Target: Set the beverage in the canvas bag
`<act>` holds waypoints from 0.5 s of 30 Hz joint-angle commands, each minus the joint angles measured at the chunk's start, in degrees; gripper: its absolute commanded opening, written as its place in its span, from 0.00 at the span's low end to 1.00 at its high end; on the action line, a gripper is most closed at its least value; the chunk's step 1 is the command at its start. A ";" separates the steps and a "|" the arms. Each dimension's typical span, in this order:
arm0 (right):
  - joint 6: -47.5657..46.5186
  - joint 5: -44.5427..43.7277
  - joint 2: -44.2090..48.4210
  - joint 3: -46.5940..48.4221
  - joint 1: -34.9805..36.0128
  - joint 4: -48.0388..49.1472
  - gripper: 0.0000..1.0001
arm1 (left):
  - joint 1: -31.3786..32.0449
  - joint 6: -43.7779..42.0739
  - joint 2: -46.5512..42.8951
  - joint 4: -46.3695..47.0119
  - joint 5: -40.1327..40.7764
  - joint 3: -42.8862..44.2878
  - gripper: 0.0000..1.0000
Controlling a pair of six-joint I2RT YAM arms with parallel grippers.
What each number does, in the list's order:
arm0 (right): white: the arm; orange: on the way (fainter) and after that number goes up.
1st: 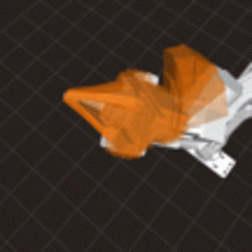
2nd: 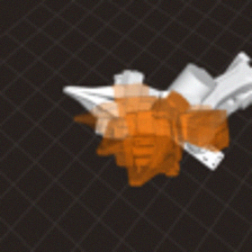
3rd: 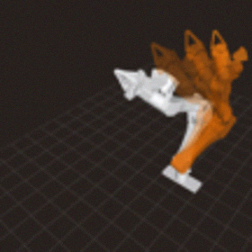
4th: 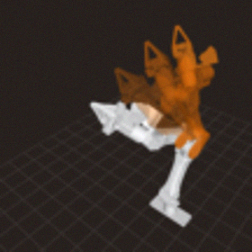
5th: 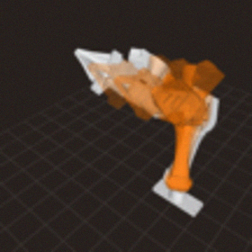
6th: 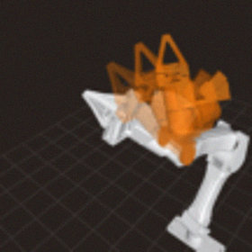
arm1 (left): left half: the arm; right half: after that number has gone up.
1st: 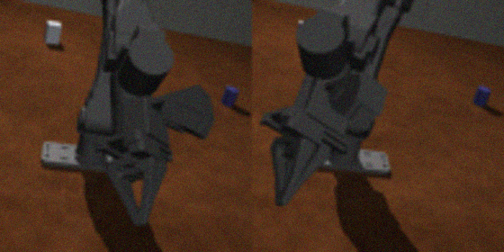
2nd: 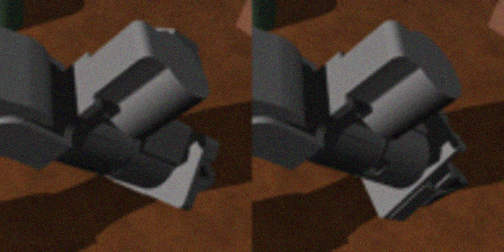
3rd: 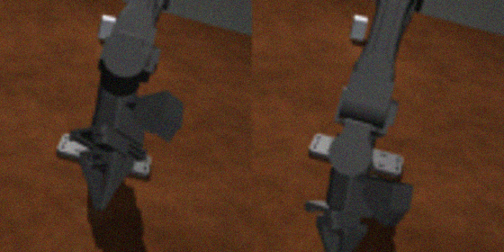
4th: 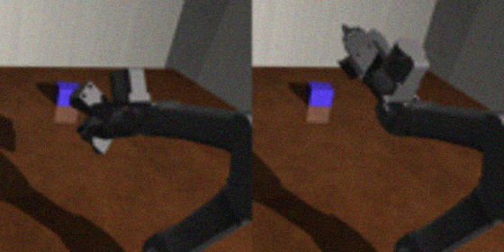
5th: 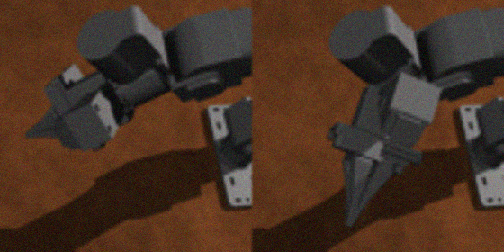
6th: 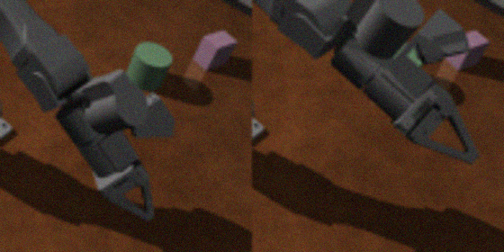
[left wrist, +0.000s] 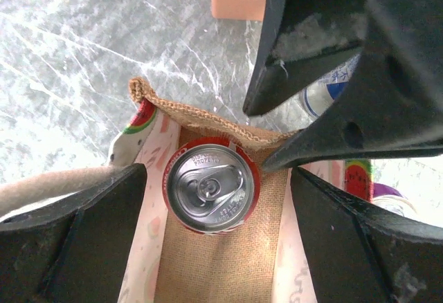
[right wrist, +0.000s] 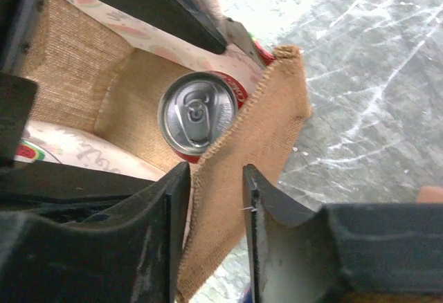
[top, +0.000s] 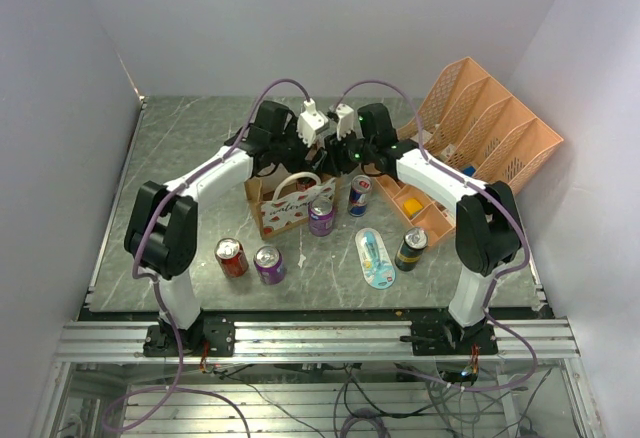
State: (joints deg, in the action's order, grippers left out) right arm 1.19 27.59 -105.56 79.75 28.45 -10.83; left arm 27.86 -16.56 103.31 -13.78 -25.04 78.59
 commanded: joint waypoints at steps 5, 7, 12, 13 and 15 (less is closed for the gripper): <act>-1.23 -2.93 4.46 2.08 -2.31 -1.74 0.51 | 0.29 -5.62 -5.59 -2.89 0.43 2.68 0.93; -1.62 -3.06 5.10 2.29 -2.43 -1.93 0.56 | 0.27 -6.56 -7.01 -2.56 0.72 1.51 0.92; -3.43 -3.86 7.43 3.43 -2.78 -3.37 0.66 | 0.26 -8.79 -11.32 -2.03 2.80 -0.61 0.93; -4.17 -4.25 8.06 3.36 -2.78 -3.79 0.75 | 0.27 -9.12 -12.08 -2.30 3.49 -0.55 0.93; -5.83 -4.93 9.45 2.65 -2.79 -4.59 0.89 | 0.27 -9.88 -13.32 -3.42 4.64 0.13 0.94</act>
State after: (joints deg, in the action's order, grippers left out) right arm -1.04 24.40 -100.05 81.23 25.91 -13.74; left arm 27.86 -23.49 93.78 -16.67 -23.16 78.48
